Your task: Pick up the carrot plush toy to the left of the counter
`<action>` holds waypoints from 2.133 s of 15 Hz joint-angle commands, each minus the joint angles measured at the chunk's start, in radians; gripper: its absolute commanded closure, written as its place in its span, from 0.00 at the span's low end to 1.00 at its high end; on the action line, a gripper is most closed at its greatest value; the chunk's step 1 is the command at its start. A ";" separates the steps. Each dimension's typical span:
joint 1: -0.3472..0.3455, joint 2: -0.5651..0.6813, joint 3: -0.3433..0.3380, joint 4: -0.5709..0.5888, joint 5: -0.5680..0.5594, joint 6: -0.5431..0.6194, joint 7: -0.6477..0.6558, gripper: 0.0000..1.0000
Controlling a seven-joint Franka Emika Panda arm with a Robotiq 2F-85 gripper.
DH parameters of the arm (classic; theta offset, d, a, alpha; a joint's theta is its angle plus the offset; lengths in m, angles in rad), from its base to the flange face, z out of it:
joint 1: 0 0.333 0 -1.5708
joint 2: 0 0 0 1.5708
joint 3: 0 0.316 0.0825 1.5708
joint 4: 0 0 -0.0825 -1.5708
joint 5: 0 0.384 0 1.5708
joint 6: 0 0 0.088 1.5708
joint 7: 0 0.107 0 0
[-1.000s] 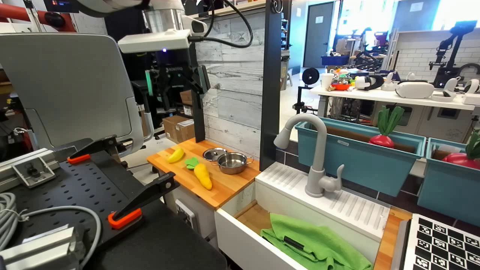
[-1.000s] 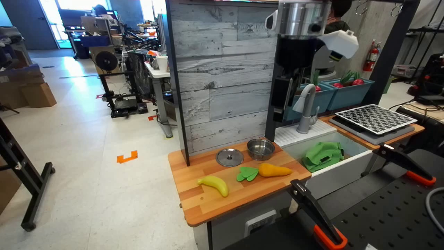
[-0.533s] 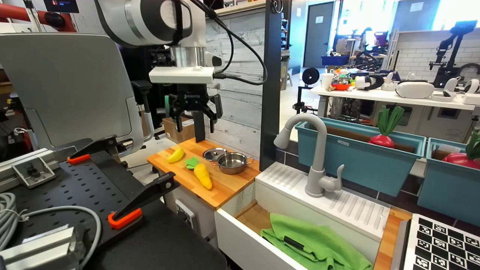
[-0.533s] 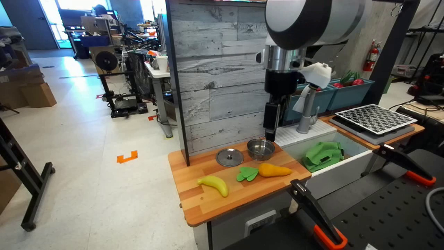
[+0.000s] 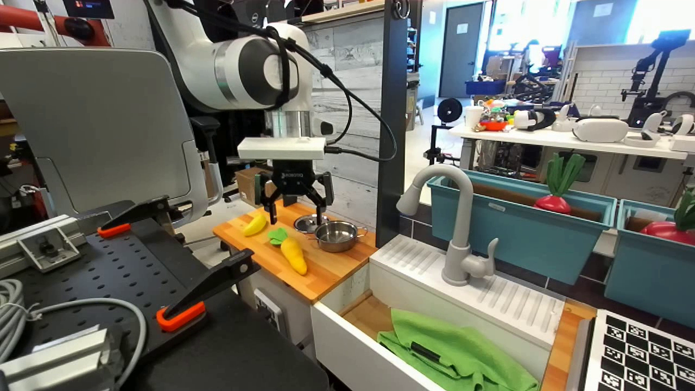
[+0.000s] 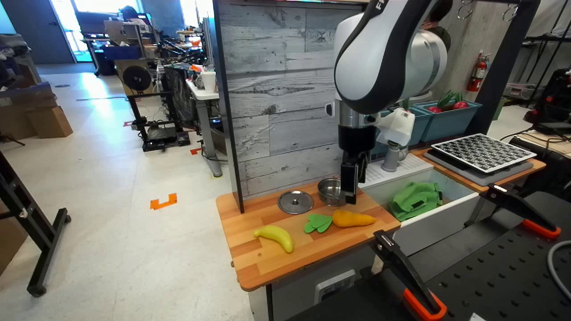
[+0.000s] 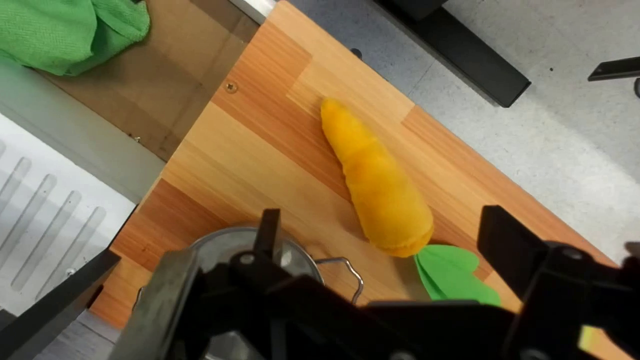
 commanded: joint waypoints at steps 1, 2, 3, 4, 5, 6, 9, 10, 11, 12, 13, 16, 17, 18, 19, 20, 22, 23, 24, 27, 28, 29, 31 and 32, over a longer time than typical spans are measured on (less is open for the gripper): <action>0.066 0.078 -0.054 0.076 -0.063 -0.015 0.069 0.00; 0.079 0.099 -0.061 0.093 -0.073 -0.019 0.080 0.00; 0.089 0.117 -0.065 0.105 -0.082 -0.023 0.087 0.00; 0.106 0.137 -0.076 0.119 -0.093 -0.020 0.099 0.00; 0.118 0.153 -0.082 0.129 -0.102 -0.021 0.108 0.00; 0.124 0.164 -0.085 0.135 -0.107 -0.022 0.113 0.00; 0.133 0.201 -0.084 0.160 -0.112 -0.020 0.111 0.00; 0.134 0.209 -0.083 0.168 -0.111 -0.025 0.108 0.00; 0.133 0.219 -0.082 0.175 -0.110 -0.022 0.105 0.07; 0.131 0.226 -0.079 0.183 -0.110 -0.026 0.099 0.28; 0.130 0.231 -0.079 0.187 -0.110 -0.024 0.098 0.31; 0.127 0.237 -0.077 0.196 -0.108 -0.026 0.097 0.49; 0.125 0.236 -0.073 0.199 -0.106 -0.033 0.094 0.55; 0.123 0.236 -0.072 0.203 -0.106 -0.036 0.092 0.63; 0.122 0.236 -0.073 0.207 -0.106 -0.038 0.093 0.70; 0.122 0.235 -0.074 0.209 -0.107 -0.039 0.093 0.77; 0.124 0.233 -0.077 0.210 -0.109 -0.036 0.094 0.92; 0.126 0.231 -0.079 0.209 -0.110 -0.034 0.095 0.98; 0.131 0.227 -0.082 0.203 -0.113 -0.031 0.100 0.99; 0.142 0.213 -0.090 0.183 -0.125 -0.018 0.110 0.98; 0.144 0.205 -0.090 0.173 -0.134 -0.015 0.109 0.97; 0.147 0.191 -0.091 0.159 -0.140 -0.013 0.111 0.97; 0.150 0.161 -0.091 0.122 -0.156 -0.001 0.116 0.97; 0.146 0.138 -0.086 0.096 -0.159 0.008 0.110 0.97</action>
